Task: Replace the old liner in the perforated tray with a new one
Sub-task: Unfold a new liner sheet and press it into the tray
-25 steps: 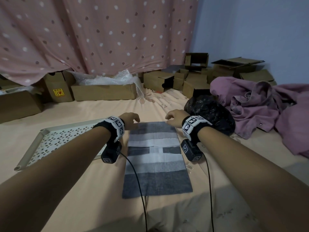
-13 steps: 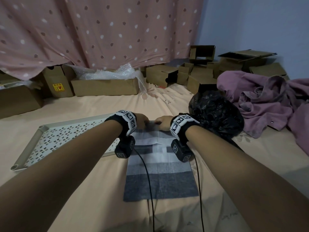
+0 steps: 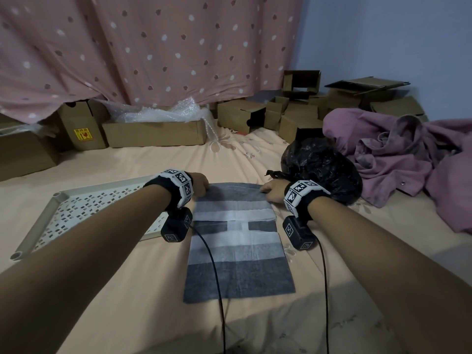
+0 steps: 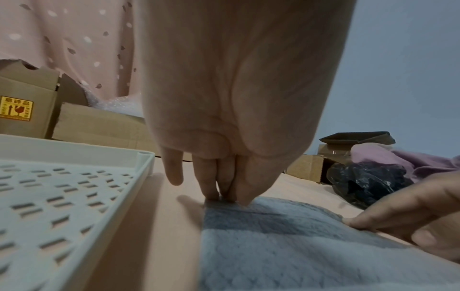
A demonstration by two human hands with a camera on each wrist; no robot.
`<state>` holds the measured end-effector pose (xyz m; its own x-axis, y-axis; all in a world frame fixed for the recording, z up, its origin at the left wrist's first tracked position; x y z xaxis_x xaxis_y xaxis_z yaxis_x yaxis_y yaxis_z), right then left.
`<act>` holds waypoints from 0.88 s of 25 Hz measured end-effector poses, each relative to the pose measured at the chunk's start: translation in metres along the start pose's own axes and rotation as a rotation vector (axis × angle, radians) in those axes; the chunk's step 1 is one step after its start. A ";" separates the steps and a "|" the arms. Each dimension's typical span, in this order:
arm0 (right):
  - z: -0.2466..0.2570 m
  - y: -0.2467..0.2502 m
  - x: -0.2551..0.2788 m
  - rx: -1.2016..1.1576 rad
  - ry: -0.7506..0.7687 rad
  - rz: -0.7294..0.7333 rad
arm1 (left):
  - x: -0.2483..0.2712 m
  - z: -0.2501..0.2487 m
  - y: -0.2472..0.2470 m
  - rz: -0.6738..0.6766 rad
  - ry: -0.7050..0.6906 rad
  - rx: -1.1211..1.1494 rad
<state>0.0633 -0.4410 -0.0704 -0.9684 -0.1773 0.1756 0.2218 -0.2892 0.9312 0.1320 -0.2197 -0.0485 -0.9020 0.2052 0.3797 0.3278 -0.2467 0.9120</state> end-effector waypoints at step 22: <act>0.019 -0.006 0.047 0.046 -0.032 -0.023 | 0.209 -0.100 -0.080 -0.250 -0.500 -0.176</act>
<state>0.0142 -0.4301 -0.0619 -0.9765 -0.1406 0.1636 0.1949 -0.2495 0.9486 -0.1111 -0.2513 -0.0576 -0.6901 0.6886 0.2228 0.0326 -0.2780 0.9600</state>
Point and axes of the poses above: each hand's wrist, its own x-axis away from the middle knuckle, its own y-axis out of the back of the hand, z = x × y, the point moved 4 cm from there along -x, towards the middle knuckle, and after that the axes turned 11 degrees about y, right-handed, at the moved point
